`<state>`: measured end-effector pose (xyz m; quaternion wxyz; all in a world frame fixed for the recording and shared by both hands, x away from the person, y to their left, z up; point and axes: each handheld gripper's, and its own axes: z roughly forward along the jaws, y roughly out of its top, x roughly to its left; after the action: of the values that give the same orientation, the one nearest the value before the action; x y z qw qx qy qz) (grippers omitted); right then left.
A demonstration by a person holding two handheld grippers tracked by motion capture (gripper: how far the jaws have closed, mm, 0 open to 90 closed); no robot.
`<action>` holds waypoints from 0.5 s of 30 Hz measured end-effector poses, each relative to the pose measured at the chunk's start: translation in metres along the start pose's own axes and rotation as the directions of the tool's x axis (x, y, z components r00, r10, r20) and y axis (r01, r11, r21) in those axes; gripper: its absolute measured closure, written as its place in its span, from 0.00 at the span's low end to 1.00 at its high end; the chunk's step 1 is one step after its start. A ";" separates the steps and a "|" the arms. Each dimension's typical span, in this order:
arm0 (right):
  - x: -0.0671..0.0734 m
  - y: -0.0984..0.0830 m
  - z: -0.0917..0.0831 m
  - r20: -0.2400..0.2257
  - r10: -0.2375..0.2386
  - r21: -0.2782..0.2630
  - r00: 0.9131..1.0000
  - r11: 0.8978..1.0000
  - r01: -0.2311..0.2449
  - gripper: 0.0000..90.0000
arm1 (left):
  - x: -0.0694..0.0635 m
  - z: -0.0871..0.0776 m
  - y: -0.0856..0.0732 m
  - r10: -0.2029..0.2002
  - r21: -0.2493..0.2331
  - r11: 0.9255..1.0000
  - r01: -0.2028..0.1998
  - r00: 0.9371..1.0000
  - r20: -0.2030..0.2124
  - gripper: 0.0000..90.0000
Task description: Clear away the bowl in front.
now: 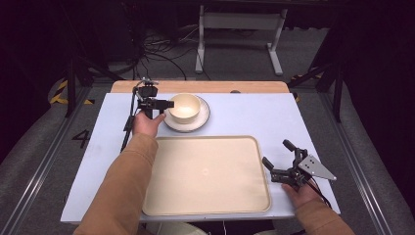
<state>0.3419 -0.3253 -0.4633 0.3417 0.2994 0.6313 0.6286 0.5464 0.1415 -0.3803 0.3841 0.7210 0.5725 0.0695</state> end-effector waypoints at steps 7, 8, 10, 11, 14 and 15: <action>0.000 0.000 0.000 0.001 -0.002 -0.001 1.000 1.000 0.002 0.00 | -0.001 0.008 0.002 -0.024 0.006 1.000 0.024 0.999 0.033 0.57; 0.000 0.000 0.000 0.001 -0.002 -0.001 1.000 1.000 0.002 0.00 | -0.002 0.010 0.002 -0.013 0.000 1.000 0.013 1.000 0.018 0.57; 0.000 0.000 0.000 0.000 -0.002 -0.002 1.000 1.000 0.002 0.00 | -0.002 0.013 0.002 -0.016 0.003 1.000 0.016 1.000 0.010 0.58; 0.000 0.000 0.000 0.000 -0.003 -0.003 1.000 1.000 0.003 0.00 | 0.000 0.015 0.002 -0.019 0.001 1.000 0.019 1.000 0.013 0.58; 0.000 0.000 0.000 0.000 -0.003 -0.003 1.000 1.000 0.003 0.00 | 0.003 0.020 0.001 -0.024 -0.003 1.000 0.024 1.000 0.002 0.59; 0.000 0.000 0.000 0.000 -0.003 -0.004 1.000 1.000 0.003 0.00 | 0.003 0.021 0.001 -0.032 -0.003 0.999 0.032 0.999 0.005 0.59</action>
<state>0.3416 -0.3252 -0.4634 0.3431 0.2976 0.6307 0.6292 0.5600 0.1341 -0.3955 0.3875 0.7115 0.5829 0.0624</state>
